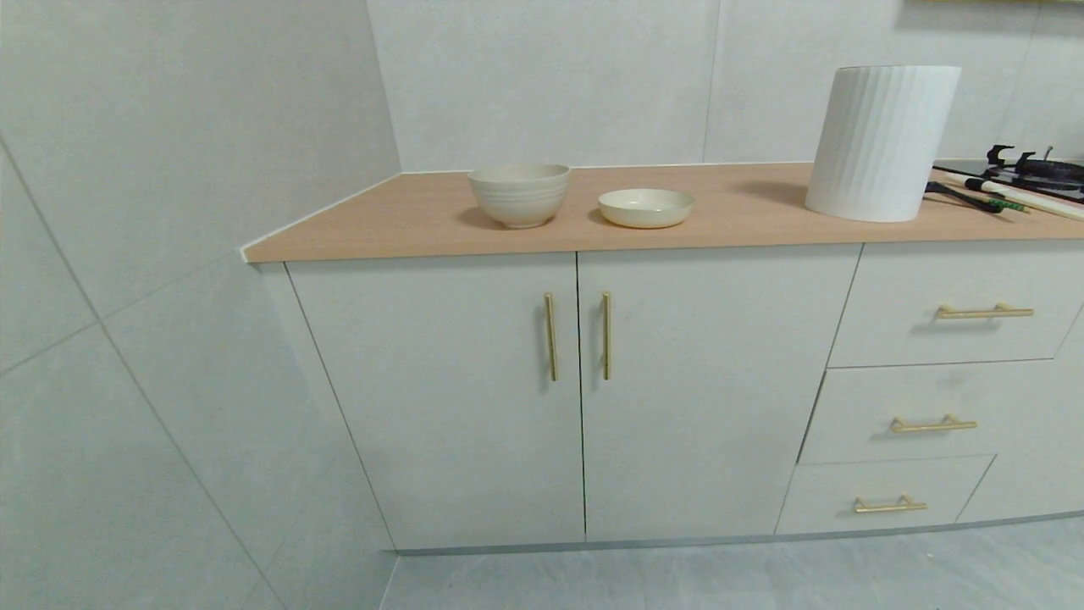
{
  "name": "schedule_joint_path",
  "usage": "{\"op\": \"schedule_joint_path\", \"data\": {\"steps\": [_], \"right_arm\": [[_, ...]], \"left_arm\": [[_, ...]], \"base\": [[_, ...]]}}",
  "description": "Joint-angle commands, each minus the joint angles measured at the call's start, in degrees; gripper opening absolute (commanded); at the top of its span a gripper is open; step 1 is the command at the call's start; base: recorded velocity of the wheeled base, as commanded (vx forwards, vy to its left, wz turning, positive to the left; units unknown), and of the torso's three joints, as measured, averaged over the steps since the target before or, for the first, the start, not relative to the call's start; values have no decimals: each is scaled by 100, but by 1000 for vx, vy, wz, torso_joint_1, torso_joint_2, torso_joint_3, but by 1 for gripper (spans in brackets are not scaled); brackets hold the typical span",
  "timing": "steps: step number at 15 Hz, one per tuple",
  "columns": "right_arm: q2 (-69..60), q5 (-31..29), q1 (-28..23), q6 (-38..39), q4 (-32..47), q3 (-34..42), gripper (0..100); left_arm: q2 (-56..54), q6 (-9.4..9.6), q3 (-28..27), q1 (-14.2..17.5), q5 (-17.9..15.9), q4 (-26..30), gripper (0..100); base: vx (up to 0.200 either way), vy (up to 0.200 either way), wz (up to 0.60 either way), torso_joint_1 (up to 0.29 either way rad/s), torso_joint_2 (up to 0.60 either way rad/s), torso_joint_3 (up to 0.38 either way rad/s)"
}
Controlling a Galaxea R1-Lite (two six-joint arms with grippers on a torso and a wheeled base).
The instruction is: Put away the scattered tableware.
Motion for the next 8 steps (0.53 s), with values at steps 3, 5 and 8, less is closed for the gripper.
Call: {"op": "schedule_joint_path", "data": {"steps": [3,5,8], "right_arm": [[0,2,-1,-3,0,0,100],[0,2,-1,-3,0,0,100],[0,2,-1,-3,0,0,100]], "left_arm": [[9,-2,0,2,4,0,100],[9,-2,0,2,4,0,100],[9,-2,0,2,4,0,100]], "base": [[0,0,0,0,0,0],[0,0,0,0,0,0],[0,0,0,0,0,0]]}}
